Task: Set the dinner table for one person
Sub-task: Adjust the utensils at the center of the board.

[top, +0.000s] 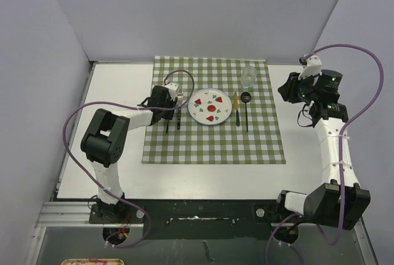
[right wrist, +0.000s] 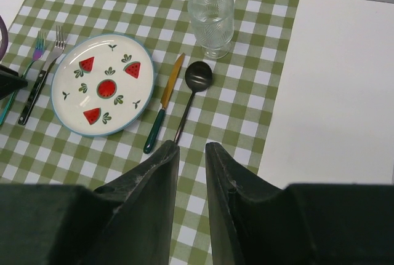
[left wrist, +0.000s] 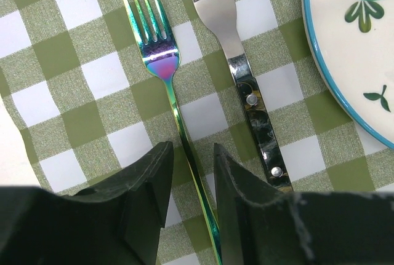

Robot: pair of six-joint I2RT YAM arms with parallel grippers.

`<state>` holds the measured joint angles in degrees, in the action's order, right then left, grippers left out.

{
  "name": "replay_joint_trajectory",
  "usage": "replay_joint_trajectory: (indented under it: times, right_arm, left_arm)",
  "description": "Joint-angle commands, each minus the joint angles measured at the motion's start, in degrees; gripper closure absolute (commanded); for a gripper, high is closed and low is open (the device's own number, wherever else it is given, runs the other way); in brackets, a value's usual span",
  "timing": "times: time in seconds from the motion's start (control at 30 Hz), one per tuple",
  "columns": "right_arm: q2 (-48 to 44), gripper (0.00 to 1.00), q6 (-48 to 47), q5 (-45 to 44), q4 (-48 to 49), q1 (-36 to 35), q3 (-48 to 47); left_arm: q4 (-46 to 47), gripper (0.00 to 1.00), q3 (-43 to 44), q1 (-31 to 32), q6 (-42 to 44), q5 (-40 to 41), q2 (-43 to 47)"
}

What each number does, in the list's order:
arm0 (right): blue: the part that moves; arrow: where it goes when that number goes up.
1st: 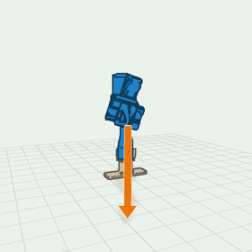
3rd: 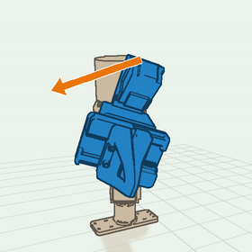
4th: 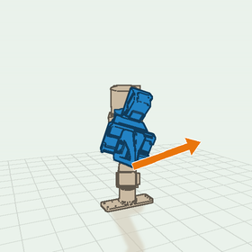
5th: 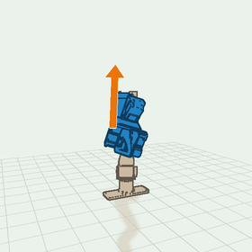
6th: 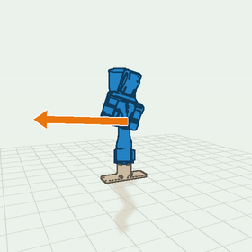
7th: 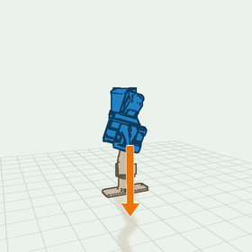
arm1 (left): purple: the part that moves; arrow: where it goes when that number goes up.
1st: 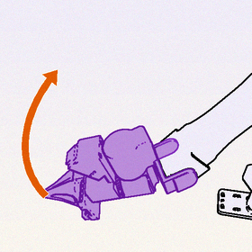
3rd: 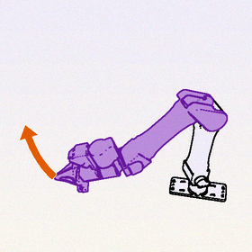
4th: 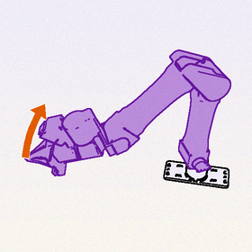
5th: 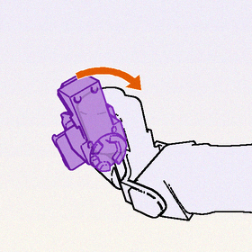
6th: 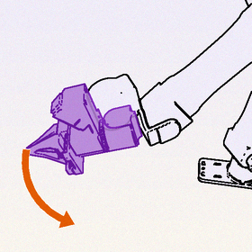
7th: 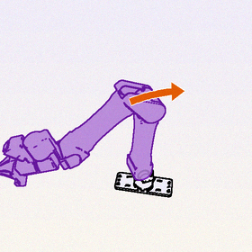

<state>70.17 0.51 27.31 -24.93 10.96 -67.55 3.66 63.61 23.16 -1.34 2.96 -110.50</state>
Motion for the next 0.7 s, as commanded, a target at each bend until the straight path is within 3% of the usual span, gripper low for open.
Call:
replay_joint_trajectory:
  times: [0.0, 0.67]
  right_arm:
    - [0.0, 0.75, 0.7, 1.8, 2.1, 0.5, -0.4]
    - [0.1, 0.75, 1.4, 3.4, 1.4, 1.1, -1.1]
  left_arm:
    - [1.8, 0.69, 2.6, 0.0, -0.8, -0.6, -0.8]
    - [0.6, 0.73, 4.0, 0.3, -1.0, -0.5, -2.5]
